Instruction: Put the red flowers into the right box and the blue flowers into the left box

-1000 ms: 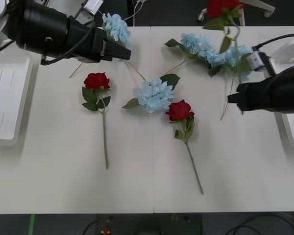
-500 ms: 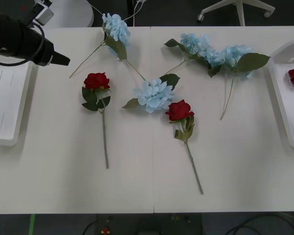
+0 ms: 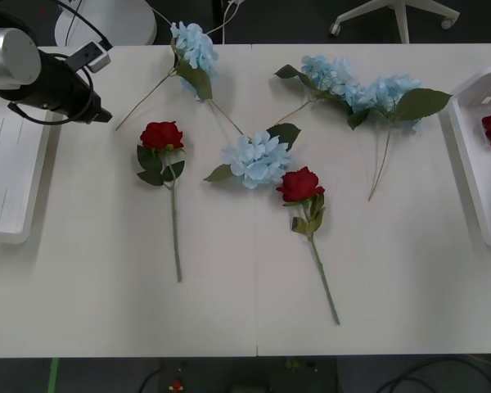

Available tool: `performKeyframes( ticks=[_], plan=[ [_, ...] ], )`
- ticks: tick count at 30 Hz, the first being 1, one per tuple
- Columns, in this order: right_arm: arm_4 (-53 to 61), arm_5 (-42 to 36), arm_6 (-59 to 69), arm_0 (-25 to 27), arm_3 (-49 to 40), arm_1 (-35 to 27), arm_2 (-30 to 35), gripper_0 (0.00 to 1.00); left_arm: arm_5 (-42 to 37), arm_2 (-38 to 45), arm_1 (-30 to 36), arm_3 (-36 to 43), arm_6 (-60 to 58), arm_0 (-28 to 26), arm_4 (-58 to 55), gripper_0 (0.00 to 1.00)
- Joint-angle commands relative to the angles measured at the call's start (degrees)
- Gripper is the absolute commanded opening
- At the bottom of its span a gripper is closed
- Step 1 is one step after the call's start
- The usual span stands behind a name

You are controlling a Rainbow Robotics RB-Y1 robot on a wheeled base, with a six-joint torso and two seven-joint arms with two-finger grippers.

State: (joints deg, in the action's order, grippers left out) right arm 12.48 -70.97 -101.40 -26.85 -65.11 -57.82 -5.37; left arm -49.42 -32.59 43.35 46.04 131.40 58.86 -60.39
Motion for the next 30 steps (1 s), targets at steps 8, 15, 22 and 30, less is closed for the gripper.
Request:
performKeyframes(
  ticks=[8, 15, 22, 30],
  plan=[
    [-4.4, 5.3, 2.2, -5.8, 8.4, 3.7, -2.0, 0.0, 8.1, 0.2, -12.3, -11.1, 2.5, 7.6, 11.9, 1.0],
    [-6.8, 12.1, 2.0, -5.8, 12.7, 3.9, -5.0, 0.09, 10.2, 0.2, -14.8, -14.1, 1.1, 7.7, 13.9, 1.0],
    [-6.7, 12.8, 1.2, -5.8, 14.0, 3.9, -5.1, 0.56, 2.0, 2.7, -14.0, -12.6, 1.0, 11.0, 13.4, 1.0],
    [4.5, 7.9, -0.3, -7.5, 12.0, 1.9, -2.4, 0.7, -12.8, 16.2, -11.7, -7.5, 0.3, 11.2, 11.8, 1.0]
  ],
)
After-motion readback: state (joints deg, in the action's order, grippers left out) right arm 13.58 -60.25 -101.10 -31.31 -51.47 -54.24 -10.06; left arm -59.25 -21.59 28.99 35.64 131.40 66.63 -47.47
